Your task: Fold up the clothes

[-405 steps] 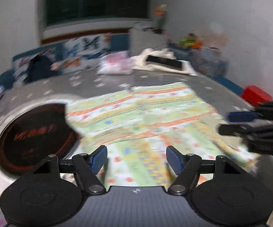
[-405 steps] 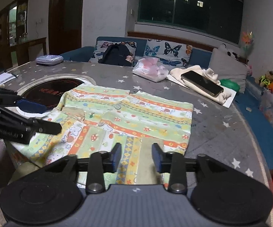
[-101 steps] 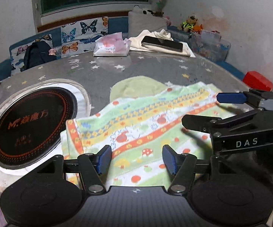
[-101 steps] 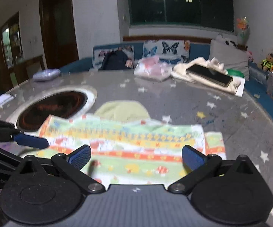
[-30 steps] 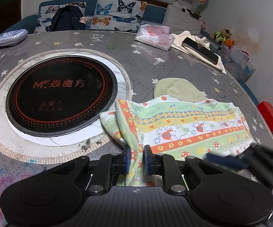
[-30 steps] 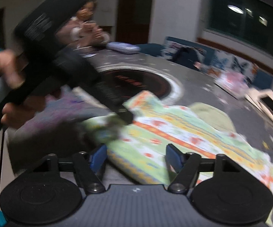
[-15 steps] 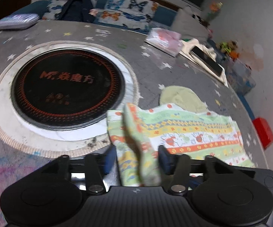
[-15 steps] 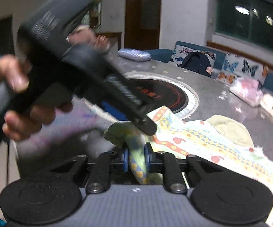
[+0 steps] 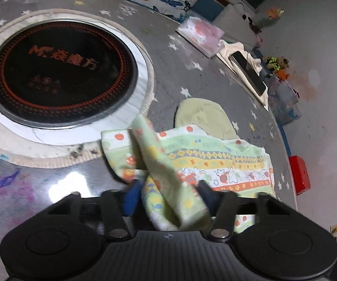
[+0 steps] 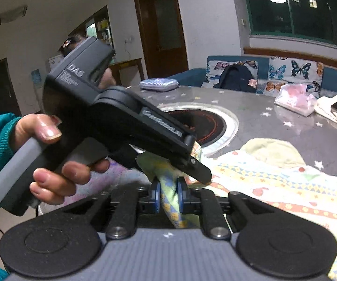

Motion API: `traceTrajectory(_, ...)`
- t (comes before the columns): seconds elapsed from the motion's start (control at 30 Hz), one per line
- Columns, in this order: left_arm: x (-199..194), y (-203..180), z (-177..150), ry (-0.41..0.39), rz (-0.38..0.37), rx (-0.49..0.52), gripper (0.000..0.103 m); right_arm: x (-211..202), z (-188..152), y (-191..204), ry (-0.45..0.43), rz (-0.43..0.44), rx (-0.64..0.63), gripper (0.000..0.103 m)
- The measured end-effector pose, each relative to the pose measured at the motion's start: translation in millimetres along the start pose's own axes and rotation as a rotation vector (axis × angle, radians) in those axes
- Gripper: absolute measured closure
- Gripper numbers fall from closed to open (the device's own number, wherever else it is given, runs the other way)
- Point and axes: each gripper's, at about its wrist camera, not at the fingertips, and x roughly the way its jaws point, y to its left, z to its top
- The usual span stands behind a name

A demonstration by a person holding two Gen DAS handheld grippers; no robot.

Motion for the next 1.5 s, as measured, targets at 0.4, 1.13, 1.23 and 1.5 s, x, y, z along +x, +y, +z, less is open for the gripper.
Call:
traceTrajectory(0.4,6,-13,-2,-0.025,0.063,0.123,0.080,-48,-10,-88,-0.036,-0.214,0.206,0.056)
traceTrajectory(1.13,10,-48,14,-0.065,0.180,0.319,0.083,-47,-25,-168,0.020,-0.428,0.390,0.093)
traceTrajectory(1.23,2,-56,20,-0.088,0.176,0.347,0.087,-60,-15,-161,-0.008,-0.424,0.370,0.094)
traceTrajectory(1.5,-19,-80,36,-0.163,0.131,0.396,0.099,-95,29,-143,-0.095,-0.442,0.277,0.095)
